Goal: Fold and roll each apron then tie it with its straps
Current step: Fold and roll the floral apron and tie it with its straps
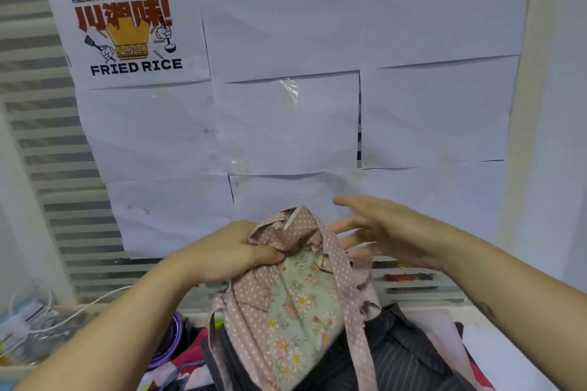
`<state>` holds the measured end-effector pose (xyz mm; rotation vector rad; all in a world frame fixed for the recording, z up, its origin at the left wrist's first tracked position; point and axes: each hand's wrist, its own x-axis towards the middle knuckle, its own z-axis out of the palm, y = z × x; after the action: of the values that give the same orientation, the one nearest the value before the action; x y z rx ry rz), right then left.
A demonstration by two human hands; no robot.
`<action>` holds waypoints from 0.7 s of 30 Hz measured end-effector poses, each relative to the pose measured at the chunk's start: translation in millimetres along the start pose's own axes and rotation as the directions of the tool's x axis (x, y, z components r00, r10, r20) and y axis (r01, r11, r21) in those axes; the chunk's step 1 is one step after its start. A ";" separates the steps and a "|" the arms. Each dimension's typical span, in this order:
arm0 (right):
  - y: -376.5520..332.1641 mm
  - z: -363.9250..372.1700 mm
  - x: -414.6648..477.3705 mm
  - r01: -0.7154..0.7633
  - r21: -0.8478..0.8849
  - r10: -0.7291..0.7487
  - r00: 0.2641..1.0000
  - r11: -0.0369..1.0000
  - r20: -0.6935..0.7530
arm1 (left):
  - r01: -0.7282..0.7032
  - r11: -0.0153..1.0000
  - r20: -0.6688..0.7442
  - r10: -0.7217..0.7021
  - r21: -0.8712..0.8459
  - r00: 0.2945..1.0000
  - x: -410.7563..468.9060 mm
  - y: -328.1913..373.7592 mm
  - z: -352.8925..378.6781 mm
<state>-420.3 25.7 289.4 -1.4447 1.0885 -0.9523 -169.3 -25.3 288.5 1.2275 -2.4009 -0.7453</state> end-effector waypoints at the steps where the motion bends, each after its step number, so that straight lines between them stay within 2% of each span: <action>1: 1.5 6.9 0.1 0.008 -0.207 -0.010 1.000 0.978 -0.008 | 0.005 1.000 0.001 -0.005 -0.016 1.000 1.4 -0.7 1.3; 2: 4.7 13.5 1.6 0.028 -0.362 -0.041 0.999 0.932 -0.029 | 0.006 0.999 0.005 -0.006 -0.031 1.000 1.7 0.2 2.5; 3: 8.3 18.2 3.7 0.070 -0.436 -0.095 0.995 0.897 -0.036 | 0.009 0.999 0.003 -0.009 -0.041 1.000 0.5 2.4 3.0; 5: 8.3 12.4 7.0 0.127 -0.333 -0.158 0.985 0.934 -0.070 | 0.001 0.999 -0.004 -0.001 -0.045 1.000 -1.8 1.3 1.1; 7: 6.3 -3.4 6.6 0.131 -0.245 -0.161 0.981 0.961 -0.108 | -0.025 0.998 -0.006 0.024 -0.059 1.000 -6.9 -3.1 -2.3; 9: 8.4 -18.4 6.2 0.103 -0.298 -0.142 0.984 0.949 -0.111 | -0.070 0.991 0.017 0.073 -0.111 0.997 -11.1 -8.7 -4.3; 13: 21.0 -18.9 11.0 0.072 -0.531 -0.109 0.993 0.844 -0.038 | -0.122 0.971 0.051 0.135 -0.205 0.990 -17.1 -8.0 -4.2; 16: 29.0 -13.1 13.1 0.131 -0.734 -0.152 0.988 0.667 0.038 | -0.163 0.957 0.045 0.179 -0.241 0.983 -20.0 -7.3 -5.1; 19: 44.1 -11.3 14.3 0.286 -0.906 -0.249 0.945 0.312 0.213 | -0.194 0.927 -0.026 0.197 -0.322 0.980 -25.3 -4.9 -11.9; 21: 45.1 -12.2 11.8 0.352 -0.917 -0.279 0.914 0.187 0.294 | -0.208 0.922 -0.048 0.204 -0.327 0.978 -30.8 -3.2 -21.9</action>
<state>-434.7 9.2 246.5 -2.8322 1.4435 -0.3856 -138.5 -8.1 302.2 0.8289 -2.2307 -1.0169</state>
